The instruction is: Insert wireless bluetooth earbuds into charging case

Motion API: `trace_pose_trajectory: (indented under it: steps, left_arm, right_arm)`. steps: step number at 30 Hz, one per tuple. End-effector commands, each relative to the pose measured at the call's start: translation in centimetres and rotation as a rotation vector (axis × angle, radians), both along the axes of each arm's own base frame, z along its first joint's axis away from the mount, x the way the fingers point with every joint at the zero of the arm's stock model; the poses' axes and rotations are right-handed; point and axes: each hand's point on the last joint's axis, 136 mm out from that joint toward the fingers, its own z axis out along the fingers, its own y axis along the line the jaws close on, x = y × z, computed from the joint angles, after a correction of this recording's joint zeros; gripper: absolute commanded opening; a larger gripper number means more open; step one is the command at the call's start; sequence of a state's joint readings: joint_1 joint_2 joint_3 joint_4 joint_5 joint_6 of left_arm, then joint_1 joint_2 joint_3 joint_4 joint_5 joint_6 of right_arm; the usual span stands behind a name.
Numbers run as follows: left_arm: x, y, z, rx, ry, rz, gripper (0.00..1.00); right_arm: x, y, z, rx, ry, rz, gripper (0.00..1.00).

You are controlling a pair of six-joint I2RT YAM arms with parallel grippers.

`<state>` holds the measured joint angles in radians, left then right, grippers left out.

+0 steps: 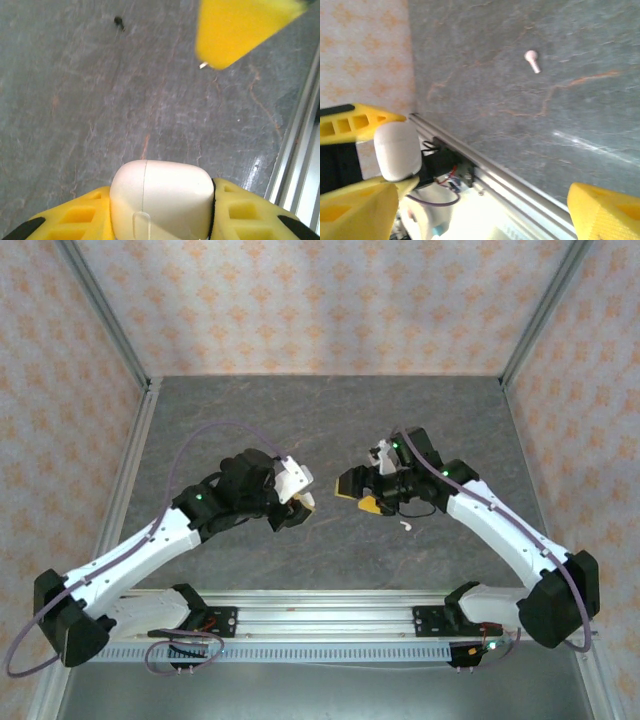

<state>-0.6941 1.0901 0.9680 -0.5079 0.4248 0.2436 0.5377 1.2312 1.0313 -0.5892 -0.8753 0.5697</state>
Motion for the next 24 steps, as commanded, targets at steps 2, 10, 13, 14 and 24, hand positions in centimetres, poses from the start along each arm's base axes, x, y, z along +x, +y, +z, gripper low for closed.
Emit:
trace_pose_trajectory:
  steps: [2,10,13,14,24]
  left_arm:
    - [-1.3,-0.6,2.7,-0.043,-0.077,-0.095,0.3]
    - [-2.0,-0.6,2.8,-0.069,-0.055,-0.107,0.3]
    - [-2.1,-0.8,2.8,-0.078,-0.041,-0.107,0.3]
    - [-2.2,-0.8,2.8,-0.082,-0.038,-0.105,0.3]
    - [-2.6,-0.4,3.7,-0.1,-0.052,-0.097,0.29]
  right_arm:
    - [-1.7,2.5,2.7,0.104,-0.01,0.067,0.85]
    - [-2.8,4.2,3.2,0.066,-0.031,0.149,0.85]
    - [-2.8,5.0,3.6,0.065,-0.037,0.173,0.81]
    - [-2.7,5.3,3.7,0.064,-0.037,0.179,0.79]
    - [-3.1,7.8,3.0,0.059,-0.029,0.243,0.69]
